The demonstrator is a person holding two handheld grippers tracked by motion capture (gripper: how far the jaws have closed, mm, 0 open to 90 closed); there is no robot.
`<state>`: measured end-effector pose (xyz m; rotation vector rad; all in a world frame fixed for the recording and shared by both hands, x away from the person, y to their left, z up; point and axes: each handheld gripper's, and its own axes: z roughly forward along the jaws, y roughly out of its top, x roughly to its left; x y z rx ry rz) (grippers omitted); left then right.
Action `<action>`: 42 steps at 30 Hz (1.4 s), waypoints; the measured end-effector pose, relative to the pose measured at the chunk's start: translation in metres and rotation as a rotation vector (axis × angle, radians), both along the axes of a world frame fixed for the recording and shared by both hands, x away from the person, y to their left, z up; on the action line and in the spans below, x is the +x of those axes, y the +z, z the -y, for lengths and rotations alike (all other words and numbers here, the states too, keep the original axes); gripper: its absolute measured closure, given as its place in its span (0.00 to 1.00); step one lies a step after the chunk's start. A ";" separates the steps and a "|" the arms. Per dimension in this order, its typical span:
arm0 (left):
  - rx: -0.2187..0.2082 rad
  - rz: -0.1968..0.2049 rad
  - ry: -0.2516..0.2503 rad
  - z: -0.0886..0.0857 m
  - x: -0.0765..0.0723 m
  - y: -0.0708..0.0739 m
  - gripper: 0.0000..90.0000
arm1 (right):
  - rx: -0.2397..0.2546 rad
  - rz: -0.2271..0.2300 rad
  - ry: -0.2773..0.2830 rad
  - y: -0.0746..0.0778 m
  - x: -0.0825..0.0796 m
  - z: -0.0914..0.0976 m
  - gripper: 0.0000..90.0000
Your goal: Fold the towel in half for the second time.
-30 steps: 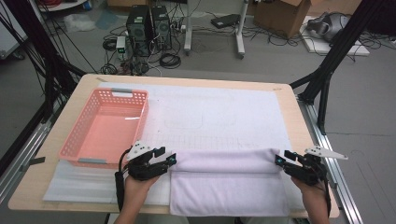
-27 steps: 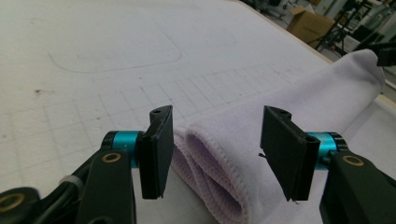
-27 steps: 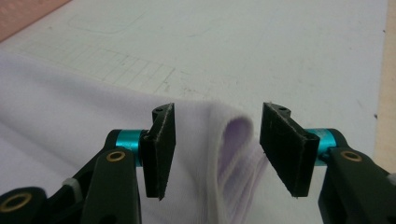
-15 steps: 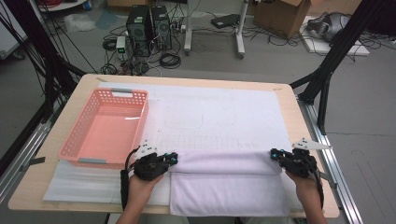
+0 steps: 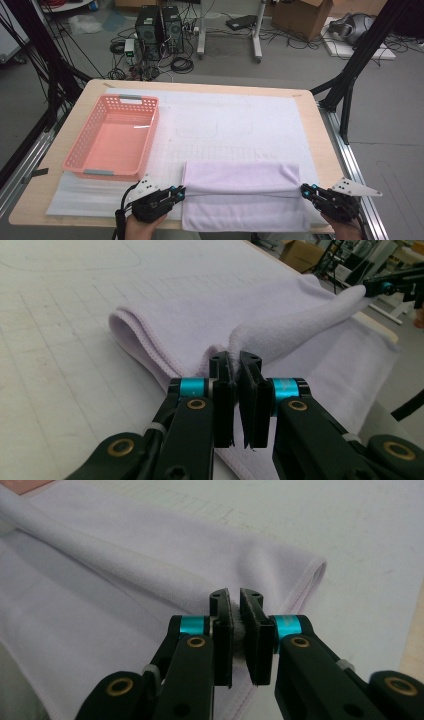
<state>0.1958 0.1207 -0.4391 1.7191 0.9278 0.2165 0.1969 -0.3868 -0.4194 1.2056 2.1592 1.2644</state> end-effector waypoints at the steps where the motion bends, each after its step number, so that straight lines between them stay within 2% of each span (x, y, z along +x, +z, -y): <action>1: -0.005 0.002 0.004 0.000 -0.002 0.000 0.91 | 0.006 -0.010 -0.005 -0.001 -0.002 0.000 0.93; 3: -0.016 0.004 0.027 -0.003 -0.002 0.002 0.75 | 0.004 -0.022 -0.005 -0.002 -0.005 0.001 0.91; 4: -0.024 0.008 0.038 -0.005 -0.001 0.002 0.66 | 0.000 -0.033 -0.007 -0.002 -0.006 0.001 0.83; 5: -0.029 0.011 0.049 -0.006 0.000 0.003 0.61 | 0.006 -0.030 -0.020 -0.002 -0.006 0.001 0.74; 9: -0.014 0.003 0.075 -0.005 0.006 0.001 0.53 | 0.097 0.008 -0.056 0.008 -0.007 0.007 0.66; 10: -0.006 -0.004 0.079 -0.005 0.009 0.000 0.52 | 0.106 0.012 -0.066 0.009 -0.007 0.008 0.65; 12: 0.012 -0.029 0.089 -0.001 0.016 -0.004 0.51 | 0.081 -0.010 -0.091 0.007 -0.004 0.006 0.65; 14: 0.018 -0.034 0.094 0.001 0.021 -0.005 0.51 | 0.078 -0.031 -0.101 0.004 -0.001 0.005 0.65; 15: 0.019 -0.036 0.093 0.002 0.022 -0.005 0.51 | 0.066 -0.057 -0.111 0.002 0.002 0.002 0.65; 18: 0.017 -0.029 0.097 0.003 0.024 -0.005 0.51 | -0.034 -0.084 -0.126 -0.007 0.010 -0.006 0.66; 20: 0.018 -0.027 0.101 0.003 0.026 -0.006 0.51 | -0.074 -0.111 -0.134 -0.016 0.015 -0.010 0.69; 22: 0.024 -0.026 0.110 0.002 0.029 -0.006 0.50 | -0.134 -0.130 -0.128 -0.023 0.019 -0.011 0.81; 23: 0.022 -0.028 0.113 0.002 0.030 -0.007 0.50 | -0.131 -0.128 -0.127 -0.022 0.018 -0.010 0.93; 25: 0.024 -0.029 0.116 0.002 0.030 -0.007 0.50 | -0.171 -0.119 -0.154 -0.017 0.015 -0.009 0.93; 27: 0.026 -0.024 0.114 0.002 0.031 -0.007 0.49 | -0.151 -0.134 -0.158 -0.017 0.014 -0.007 0.90; 28: 0.028 -0.025 0.115 0.002 0.032 -0.008 0.49 | -0.137 -0.141 -0.153 -0.018 0.013 -0.006 0.81; 29: 0.030 -0.025 0.115 0.003 0.033 -0.008 0.48 | -0.111 -0.139 -0.163 -0.018 0.013 -0.004 0.66; 31: 0.036 -0.026 0.116 0.005 0.037 -0.008 0.47 | -0.045 -0.120 -0.174 -0.014 0.014 0.002 0.61; 33: 0.042 -0.035 0.125 0.008 0.045 -0.007 0.46 | -0.019 -0.100 -0.190 -0.010 0.019 0.004 0.54; 35: 0.055 -0.040 0.135 0.011 0.054 -0.006 0.45 | -0.018 -0.088 -0.186 -0.008 0.026 0.005 0.50; 38: 0.069 -0.081 0.152 0.013 0.069 -0.008 0.43 | -0.029 -0.080 -0.167 -0.009 0.044 0.003 0.47; 42: 0.099 -0.144 0.145 0.013 0.087 -0.013 0.42 | -0.048 -0.121 -0.141 -0.016 0.064 -0.005 0.46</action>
